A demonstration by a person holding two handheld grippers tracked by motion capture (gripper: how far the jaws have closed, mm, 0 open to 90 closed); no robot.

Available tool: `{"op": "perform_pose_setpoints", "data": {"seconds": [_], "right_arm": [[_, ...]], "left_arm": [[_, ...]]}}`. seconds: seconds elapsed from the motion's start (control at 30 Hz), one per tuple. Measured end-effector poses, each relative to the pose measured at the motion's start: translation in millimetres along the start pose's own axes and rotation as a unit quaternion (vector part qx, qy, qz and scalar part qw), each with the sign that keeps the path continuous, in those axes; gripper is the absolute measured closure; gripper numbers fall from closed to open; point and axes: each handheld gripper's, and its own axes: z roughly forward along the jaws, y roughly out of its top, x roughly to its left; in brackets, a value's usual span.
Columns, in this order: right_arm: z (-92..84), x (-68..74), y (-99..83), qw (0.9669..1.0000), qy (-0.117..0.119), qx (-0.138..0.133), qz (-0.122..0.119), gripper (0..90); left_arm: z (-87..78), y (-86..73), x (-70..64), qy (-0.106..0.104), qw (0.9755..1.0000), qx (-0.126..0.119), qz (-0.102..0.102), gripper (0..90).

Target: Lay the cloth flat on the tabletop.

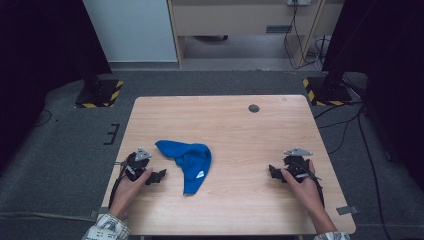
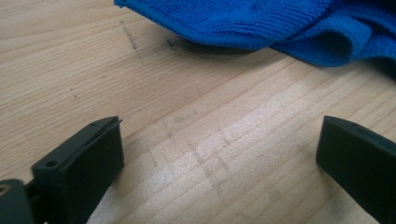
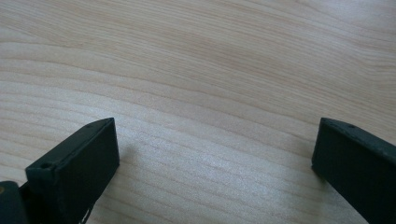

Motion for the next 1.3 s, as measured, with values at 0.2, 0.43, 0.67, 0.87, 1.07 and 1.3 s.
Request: {"op": "perform_pose_setpoints", "data": {"seconds": [0.2,0.43,0.67,0.87,1.07,1.3], "right_arm": [[-0.3,0.1,-0.4,1.0,0.0,0.0,-0.001,1.0],[-0.5,0.2,-0.5,1.0,0.0,0.0,-0.001,0.9],[-0.5,0.2,-0.5,1.0,0.0,0.0,-0.001,0.9],[-0.5,0.2,-0.6,1.0,0.0,0.0,-0.001,1.0],[-0.5,0.1,-0.5,1.0,0.0,0.0,-0.001,0.9],[-0.5,0.2,-0.6,1.0,0.0,-0.001,-0.001,0.9]], "left_arm": [[-4.7,7.1,-5.6,-0.01,0.9996,-0.025,0.0,3.3],[-5.3,18.7,-19.4,-0.017,0.999,-0.04,0.012,3.5],[-2.3,35.7,-41.2,-0.045,0.9966,-0.055,0.043,3.2],[12.1,48.7,-56.4,-0.066,0.995,-0.052,0.054,3.4],[27.3,56.5,-66.2,-0.074,0.9946,-0.039,0.062,4.2],[45.8,59.3,-70.7,-0.072,0.9952,-0.008,0.066,14.0]]}}
